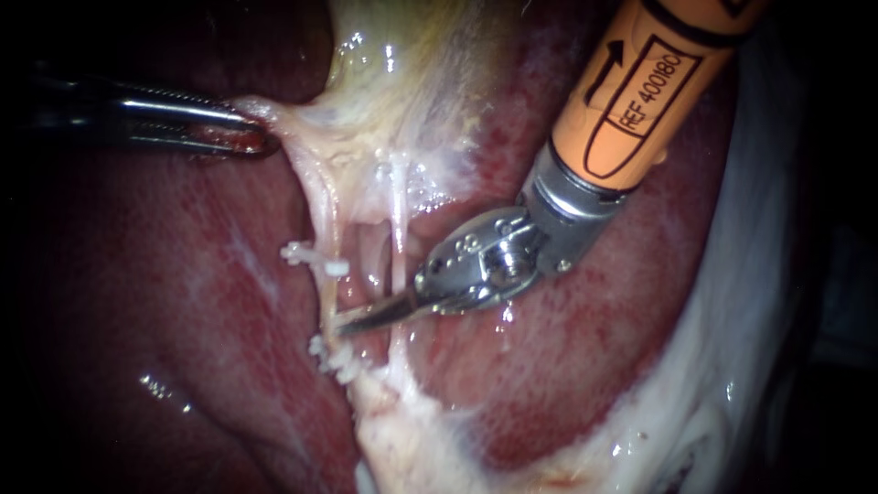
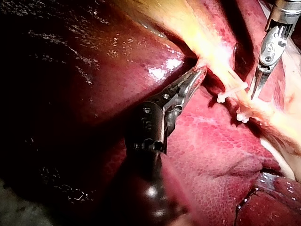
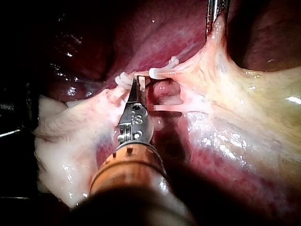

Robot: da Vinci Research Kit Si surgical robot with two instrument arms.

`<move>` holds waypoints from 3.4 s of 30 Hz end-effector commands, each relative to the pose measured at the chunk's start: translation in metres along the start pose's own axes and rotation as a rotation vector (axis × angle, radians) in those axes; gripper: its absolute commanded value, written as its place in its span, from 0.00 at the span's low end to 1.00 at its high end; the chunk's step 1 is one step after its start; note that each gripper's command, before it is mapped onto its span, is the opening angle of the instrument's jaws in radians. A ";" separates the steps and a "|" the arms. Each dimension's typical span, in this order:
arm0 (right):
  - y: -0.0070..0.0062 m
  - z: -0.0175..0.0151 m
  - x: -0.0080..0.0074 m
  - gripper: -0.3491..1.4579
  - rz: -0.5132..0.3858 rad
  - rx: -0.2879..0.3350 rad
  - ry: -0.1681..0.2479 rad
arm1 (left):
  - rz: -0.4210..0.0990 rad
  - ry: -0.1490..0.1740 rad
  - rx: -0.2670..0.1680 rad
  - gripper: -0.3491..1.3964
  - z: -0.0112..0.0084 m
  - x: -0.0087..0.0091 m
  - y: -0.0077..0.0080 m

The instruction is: Go to the cutting position left tube

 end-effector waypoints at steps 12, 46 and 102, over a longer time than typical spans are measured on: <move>0.0004 -0.0035 -0.0016 0.72 -0.001 0.015 0.010 | 0.001 0.000 -0.002 0.00 -0.0002 0.0000 0.0000; 0.0029 -0.0003 -0.0082 0.91 0.278 0.263 0.092 | 0.001 -0.001 -0.003 0.00 -0.0004 -0.0001 0.0000; 0.0021 0.0055 -0.0017 0.93 0.317 0.320 0.223 | 0.001 0.000 -0.001 0.00 0.0000 0.0000 0.0000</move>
